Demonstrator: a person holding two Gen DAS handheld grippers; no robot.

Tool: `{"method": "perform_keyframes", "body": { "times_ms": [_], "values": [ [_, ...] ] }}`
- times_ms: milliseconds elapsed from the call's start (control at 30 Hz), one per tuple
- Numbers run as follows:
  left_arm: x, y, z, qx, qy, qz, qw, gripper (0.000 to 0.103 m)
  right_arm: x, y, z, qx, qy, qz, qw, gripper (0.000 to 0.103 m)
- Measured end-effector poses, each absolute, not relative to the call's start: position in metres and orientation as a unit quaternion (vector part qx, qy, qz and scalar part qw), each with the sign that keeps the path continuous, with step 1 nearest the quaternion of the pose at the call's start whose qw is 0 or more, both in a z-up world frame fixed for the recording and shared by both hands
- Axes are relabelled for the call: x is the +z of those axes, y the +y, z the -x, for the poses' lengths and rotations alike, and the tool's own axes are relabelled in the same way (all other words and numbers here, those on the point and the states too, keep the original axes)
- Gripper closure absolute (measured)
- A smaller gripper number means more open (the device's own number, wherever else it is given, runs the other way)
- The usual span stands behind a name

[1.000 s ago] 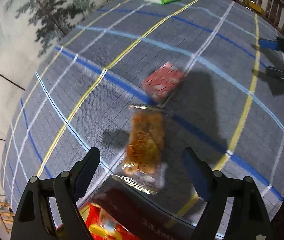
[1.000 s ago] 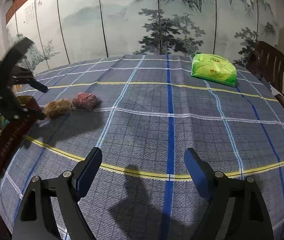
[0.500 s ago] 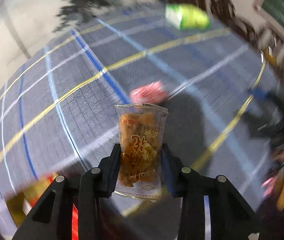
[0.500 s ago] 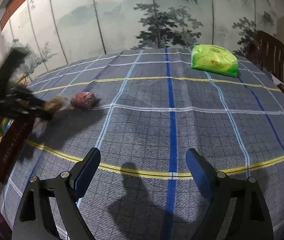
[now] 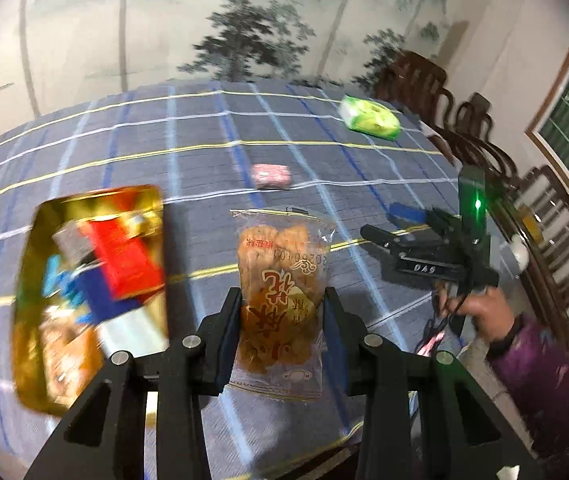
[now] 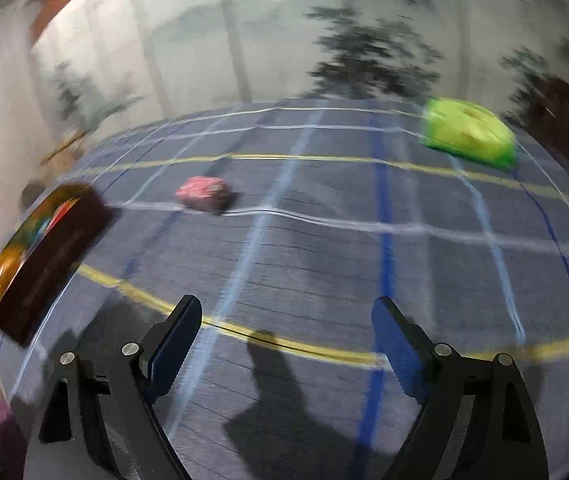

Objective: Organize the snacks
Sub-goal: 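Lift the peanut bag toward the tin with the left gripper while the right gripper grasps the pink packet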

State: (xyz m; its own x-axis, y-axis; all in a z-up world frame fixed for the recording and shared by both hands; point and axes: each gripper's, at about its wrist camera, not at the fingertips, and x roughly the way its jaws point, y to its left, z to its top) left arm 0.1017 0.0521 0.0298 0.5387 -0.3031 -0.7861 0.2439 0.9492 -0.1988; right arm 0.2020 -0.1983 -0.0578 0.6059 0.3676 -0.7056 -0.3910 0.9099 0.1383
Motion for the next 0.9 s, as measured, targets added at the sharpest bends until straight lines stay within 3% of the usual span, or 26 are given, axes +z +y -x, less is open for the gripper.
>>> {"method": "perform_keyframes", "body": {
  "times_ms": [167, 433, 567, 667, 733, 900],
  "values": [
    [0.033, 0.084, -0.078, -0.128, 0.450, 0.057, 0.882, 0.068, -0.038, -0.147, -0.230, 0.323, 0.356, 0.115, 0.870, 0.017],
    [0.035, 0.122, -0.073, -0.086, 0.439, 0.086, 0.890, 0.068, -0.054, -0.072, -0.302, 0.397, 0.368, 0.263, 0.799, 0.024],
    [0.034, 0.132, -0.080, -0.081, 0.439, 0.104, 0.889, 0.068, -0.069, -0.055, -0.326, 0.404, 0.385, 0.277, 0.782, 0.044],
    [0.032, 0.136, -0.084, -0.072, 0.440, 0.106, 0.889, 0.068, -0.074, -0.052, -0.340, 0.417, 0.402, 0.265, 0.771, 0.051],
    [0.031, 0.139, -0.086, -0.069, 0.440, 0.112, 0.888, 0.068, -0.074, -0.054, -0.346, 0.420, 0.422, 0.239, 0.767, 0.073],
    [0.033, 0.145, -0.081, -0.060, 0.431, 0.117, 0.893, 0.068, -0.060, -0.065, -0.310, 0.420, 0.420, 0.189, 0.782, 0.073]
  ]
}}
